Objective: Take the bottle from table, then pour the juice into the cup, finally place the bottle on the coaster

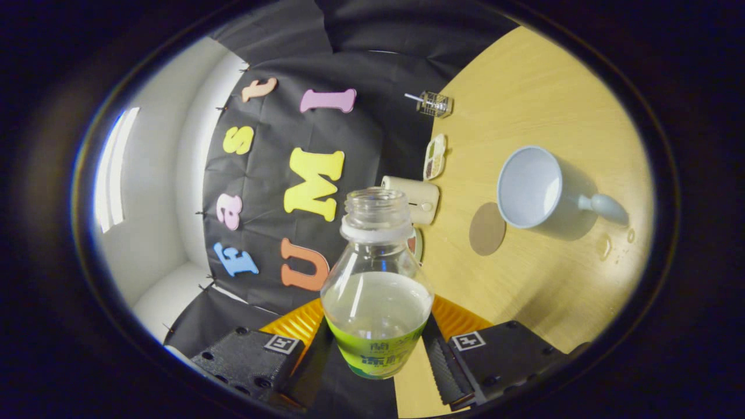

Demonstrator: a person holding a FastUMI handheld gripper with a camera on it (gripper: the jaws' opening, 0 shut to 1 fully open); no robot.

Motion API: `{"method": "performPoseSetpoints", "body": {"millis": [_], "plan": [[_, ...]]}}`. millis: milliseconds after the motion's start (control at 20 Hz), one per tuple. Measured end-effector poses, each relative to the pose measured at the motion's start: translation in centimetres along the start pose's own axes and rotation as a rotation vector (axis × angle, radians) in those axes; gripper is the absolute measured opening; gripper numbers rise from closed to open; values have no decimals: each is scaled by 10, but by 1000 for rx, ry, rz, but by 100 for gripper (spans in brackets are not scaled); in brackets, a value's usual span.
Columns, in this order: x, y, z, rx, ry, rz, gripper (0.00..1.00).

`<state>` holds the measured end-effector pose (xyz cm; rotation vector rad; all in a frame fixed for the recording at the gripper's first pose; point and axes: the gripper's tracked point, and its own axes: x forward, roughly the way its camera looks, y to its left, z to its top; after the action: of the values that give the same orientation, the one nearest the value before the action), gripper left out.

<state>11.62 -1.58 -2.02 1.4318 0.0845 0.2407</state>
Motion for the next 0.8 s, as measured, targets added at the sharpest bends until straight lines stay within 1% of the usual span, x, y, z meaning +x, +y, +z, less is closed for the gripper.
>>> {"method": "performPoseSetpoints", "body": {"millis": [200, 400, 650, 800], "plan": [[7, -9, 2, 61, 20, -20, 80], [8, -10, 4, 100, 26, -18, 80], [11, -12, 7, 184, 35, -17, 80], [13, -12, 13, 203, 39, -16, 80]]}}
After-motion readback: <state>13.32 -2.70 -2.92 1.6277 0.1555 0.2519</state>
